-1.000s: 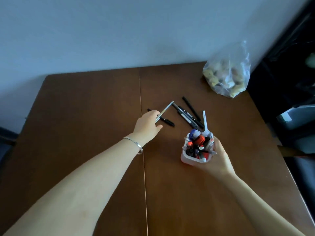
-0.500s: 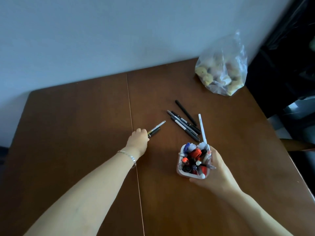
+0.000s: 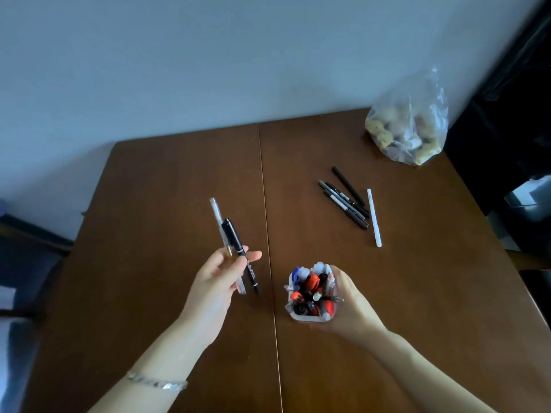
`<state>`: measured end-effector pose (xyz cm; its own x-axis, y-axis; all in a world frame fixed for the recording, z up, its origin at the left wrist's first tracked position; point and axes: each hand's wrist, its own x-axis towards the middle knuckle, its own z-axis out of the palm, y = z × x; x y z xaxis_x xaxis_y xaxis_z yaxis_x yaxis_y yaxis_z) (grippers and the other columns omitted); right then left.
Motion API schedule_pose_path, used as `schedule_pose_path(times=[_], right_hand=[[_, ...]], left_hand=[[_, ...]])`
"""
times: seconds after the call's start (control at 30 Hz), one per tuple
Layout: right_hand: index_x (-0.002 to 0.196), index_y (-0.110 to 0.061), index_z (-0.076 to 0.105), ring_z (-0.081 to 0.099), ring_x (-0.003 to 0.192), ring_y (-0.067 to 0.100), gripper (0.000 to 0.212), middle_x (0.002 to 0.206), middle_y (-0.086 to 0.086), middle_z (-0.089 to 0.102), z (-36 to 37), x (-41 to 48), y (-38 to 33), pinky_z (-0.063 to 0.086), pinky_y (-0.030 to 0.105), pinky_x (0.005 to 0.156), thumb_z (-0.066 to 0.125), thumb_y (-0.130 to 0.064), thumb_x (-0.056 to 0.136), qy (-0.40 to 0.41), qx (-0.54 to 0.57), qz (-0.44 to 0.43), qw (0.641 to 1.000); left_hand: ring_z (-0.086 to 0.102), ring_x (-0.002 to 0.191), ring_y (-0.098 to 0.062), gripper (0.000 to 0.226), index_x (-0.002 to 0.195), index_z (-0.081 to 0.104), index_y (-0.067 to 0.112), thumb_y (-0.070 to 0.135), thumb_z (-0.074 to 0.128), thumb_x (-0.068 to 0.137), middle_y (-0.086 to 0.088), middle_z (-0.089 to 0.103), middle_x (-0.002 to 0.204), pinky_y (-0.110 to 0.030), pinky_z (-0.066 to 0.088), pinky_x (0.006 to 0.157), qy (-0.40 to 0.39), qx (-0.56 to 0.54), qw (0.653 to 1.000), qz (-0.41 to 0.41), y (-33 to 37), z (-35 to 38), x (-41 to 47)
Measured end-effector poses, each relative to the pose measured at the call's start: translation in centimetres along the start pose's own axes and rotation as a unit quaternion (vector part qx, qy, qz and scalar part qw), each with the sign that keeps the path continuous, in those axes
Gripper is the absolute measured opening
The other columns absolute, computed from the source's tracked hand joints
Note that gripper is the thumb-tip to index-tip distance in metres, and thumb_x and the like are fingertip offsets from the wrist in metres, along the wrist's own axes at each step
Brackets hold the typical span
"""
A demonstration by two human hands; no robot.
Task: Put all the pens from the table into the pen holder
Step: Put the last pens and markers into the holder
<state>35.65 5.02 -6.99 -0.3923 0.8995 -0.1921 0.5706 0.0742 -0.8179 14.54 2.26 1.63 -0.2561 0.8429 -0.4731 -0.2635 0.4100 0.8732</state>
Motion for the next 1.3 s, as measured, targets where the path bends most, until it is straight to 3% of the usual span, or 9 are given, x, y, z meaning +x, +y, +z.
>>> schedule_pose_path(times=[0.23, 0.47, 0.57, 0.67, 0.77, 0.9, 1.03, 1.13, 1.3], right_hand=[[0.083, -0.044, 0.042, 0.052, 0.079, 0.006, 0.053, 0.089, -0.017, 0.055, 2.3, -0.5, -1.5, 0.057, 0.036, 0.075, 0.078, -0.058, 0.047, -0.006, -0.023, 0.029, 0.999], [0.077, -0.031, 0.045, 0.047, 0.073, 0.011, 0.044, 0.077, -0.012, 0.05, 1.6, -1.0, -2.8, 0.053, 0.032, 0.067, 0.073, -0.041, 0.044, 0.004, -0.013, 0.013, 1.0], [0.074, -0.027, 0.045, 0.046, 0.074, 0.007, 0.043, 0.077, -0.012, 0.047, 1.4, -1.2, -3.2, 0.049, 0.026, 0.063, 0.075, -0.037, 0.046, 0.017, -0.027, 0.011, 0.999], [0.073, -0.025, 0.044, 0.044, 0.073, 0.009, 0.041, 0.073, -0.011, 0.045, 1.3, -1.4, -3.7, 0.043, 0.021, 0.061, 0.075, -0.037, 0.049, 0.017, -0.047, -0.006, 0.999], [0.073, -0.029, 0.045, 0.046, 0.073, 0.011, 0.039, 0.074, -0.008, 0.048, 1.0, -1.5, -4.2, 0.047, 0.024, 0.063, 0.076, -0.035, 0.05, 0.022, -0.031, -0.009, 0.999], [0.076, -0.022, 0.049, 0.052, 0.072, 0.013, 0.041, 0.076, -0.002, 0.055, 0.8, -1.5, -4.3, 0.055, 0.039, 0.067, 0.078, -0.032, 0.049, 0.013, -0.005, -0.017, 1.0], [0.08, -0.021, 0.051, 0.056, 0.081, 0.017, 0.043, 0.081, -0.003, 0.057, 0.9, -1.4, -4.1, 0.055, 0.04, 0.072, 0.078, -0.032, 0.049, 0.005, -0.001, -0.009, 1.0], [0.08, -0.022, 0.051, 0.055, 0.083, 0.014, 0.045, 0.081, -0.007, 0.056, 1.1, -1.4, -3.8, 0.056, 0.04, 0.072, 0.079, -0.035, 0.047, 0.007, 0.0, -0.001, 1.0], [0.075, -0.025, 0.047, 0.05, 0.079, 0.009, 0.044, 0.077, -0.012, 0.051, 1.1, -1.5, -3.6, 0.053, 0.032, 0.068, 0.081, -0.034, 0.048, 0.016, -0.002, 0.0, 1.0]], left_hand=[[0.058, 0.061, -0.007, 0.029, 0.08, 0.057, 0.03, 0.002, 0.054, 0.087, 0.004, 0.073, 0.088, -0.018, 0.048, 0.059, -0.017, 0.119, 0.973, 0.197, -1.9, 1.6, -2.4], [0.058, 0.094, -0.005, 0.012, 0.09, 0.06, 0.016, 0.005, 0.055, 0.088, 0.011, 0.062, 0.096, -0.003, 0.041, 0.075, -0.017, 0.238, 0.958, 0.157, -6.1, 2.5, -1.9], [0.052, 0.078, -0.006, 0.008, 0.09, 0.058, 0.016, 0.01, 0.061, 0.085, -0.003, 0.049, 0.103, -0.003, 0.041, 0.071, 0.017, 0.296, 0.94, 0.17, -5.9, 2.6, -1.4], [0.053, 0.074, -0.014, 0.026, 0.11, 0.054, 0.019, 0.023, 0.06, 0.086, -0.008, 0.049, 0.105, -0.009, 0.046, 0.068, 0.002, 0.291, 0.949, 0.119, -5.2, 2.0, -1.6], [0.048, 0.063, -0.017, 0.034, 0.127, 0.048, 0.018, 0.027, 0.043, 0.095, -0.012, 0.047, 0.083, -0.023, 0.042, 0.056, 0.003, 0.207, 0.977, 0.04, -4.1, 1.0, -2.7], [0.036, 0.051, -0.01, 0.02, 0.107, 0.062, 0.019, 0.021, 0.049, 0.092, -0.004, 0.05, 0.074, -0.015, 0.03, 0.039, 0.009, 0.083, 0.996, -0.011, -2.3, -0.4, -4.0], [0.04, 0.05, -0.011, 0.016, 0.099, 0.067, 0.015, 0.017, 0.054, 0.089, -0.005, 0.055, 0.073, -0.014, 0.031, 0.038, 0.034, 0.096, 0.995, -0.022, -1.5, -0.9, -4.8], [0.045, 0.057, -0.011, 0.024, 0.111, 0.064, 0.011, 0.012, 0.054, 0.089, -0.002, 0.053, 0.072, -0.014, 0.036, 0.042, 0.029, 0.244, 0.969, 0.014, -1.1, -1.6, -4.7], [0.061, 0.065, -0.012, 0.015, 0.095, 0.072, 0.013, 0.013, 0.066, 0.081, 0.007, 0.06, 0.078, -0.012, 0.044, 0.056, 0.001, 0.502, 0.843, 0.193, 2.3, -2.1, -5.0]])
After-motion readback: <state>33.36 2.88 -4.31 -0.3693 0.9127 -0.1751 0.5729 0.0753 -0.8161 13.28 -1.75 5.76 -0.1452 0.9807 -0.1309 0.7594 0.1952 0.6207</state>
